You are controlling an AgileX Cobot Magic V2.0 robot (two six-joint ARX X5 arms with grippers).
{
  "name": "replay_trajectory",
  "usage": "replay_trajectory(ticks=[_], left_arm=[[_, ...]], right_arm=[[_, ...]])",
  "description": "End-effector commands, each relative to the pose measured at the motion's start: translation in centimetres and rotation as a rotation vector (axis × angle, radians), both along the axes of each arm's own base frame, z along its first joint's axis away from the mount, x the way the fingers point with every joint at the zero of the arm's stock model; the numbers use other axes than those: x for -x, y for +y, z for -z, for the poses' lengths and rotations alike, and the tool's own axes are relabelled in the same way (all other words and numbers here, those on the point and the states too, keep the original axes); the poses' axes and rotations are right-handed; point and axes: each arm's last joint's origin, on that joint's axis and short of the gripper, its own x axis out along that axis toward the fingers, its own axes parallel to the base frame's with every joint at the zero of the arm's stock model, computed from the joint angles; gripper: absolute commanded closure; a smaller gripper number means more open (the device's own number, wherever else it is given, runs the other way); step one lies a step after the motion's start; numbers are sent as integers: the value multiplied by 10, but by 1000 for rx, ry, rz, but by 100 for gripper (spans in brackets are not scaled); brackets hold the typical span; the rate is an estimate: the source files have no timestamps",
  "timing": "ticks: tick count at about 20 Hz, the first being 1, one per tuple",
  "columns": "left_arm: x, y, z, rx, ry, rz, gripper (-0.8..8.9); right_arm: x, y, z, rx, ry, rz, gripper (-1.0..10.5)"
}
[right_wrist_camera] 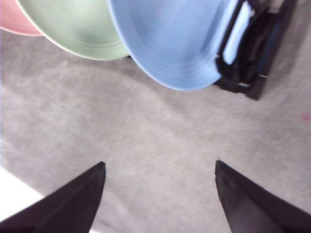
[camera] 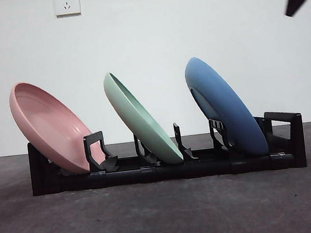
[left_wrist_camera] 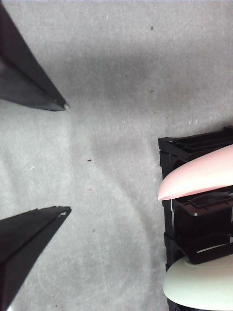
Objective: Place the plate
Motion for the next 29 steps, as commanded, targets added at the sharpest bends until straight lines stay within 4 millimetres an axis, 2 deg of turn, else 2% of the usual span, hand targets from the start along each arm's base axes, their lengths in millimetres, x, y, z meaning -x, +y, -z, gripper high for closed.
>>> replay_trajectory(ticks=[1, 5, 7, 11, 14, 19, 21, 25, 29], left_arm=[[-1, 0, -6, 1, -26, 8, 501], [-3, 0, -7, 1, -42, 8, 501], [-3, 0, -8, 5, -52, 4, 501], [-5, 0, -9, 8, -74, 2, 501], [-5, 0, -9, 7, -75, 3, 501], [-5, 0, -9, 7, -75, 3, 501], [-5, 0, -9, 7, -75, 3, 501], [-5, 0, -9, 7, -75, 3, 501], [-5, 0, -9, 7, -75, 3, 501]], right_arm=[[-23, 15, -19, 16, -10, 13, 599], [-65, 44, -39, 38, -32, -41, 614], [-83, 59, -41, 46, -37, -77, 615], [-114, 86, -36, 64, -64, -106, 616], [-127, 102, -26, 67, -59, -132, 631], [-143, 114, -3, 98, -35, -142, 696], [-146, 116, 3, 106, -19, -144, 770], [-147, 117, 5, 108, -14, -145, 936], [-145, 115, 5, 112, 8, -142, 935]])
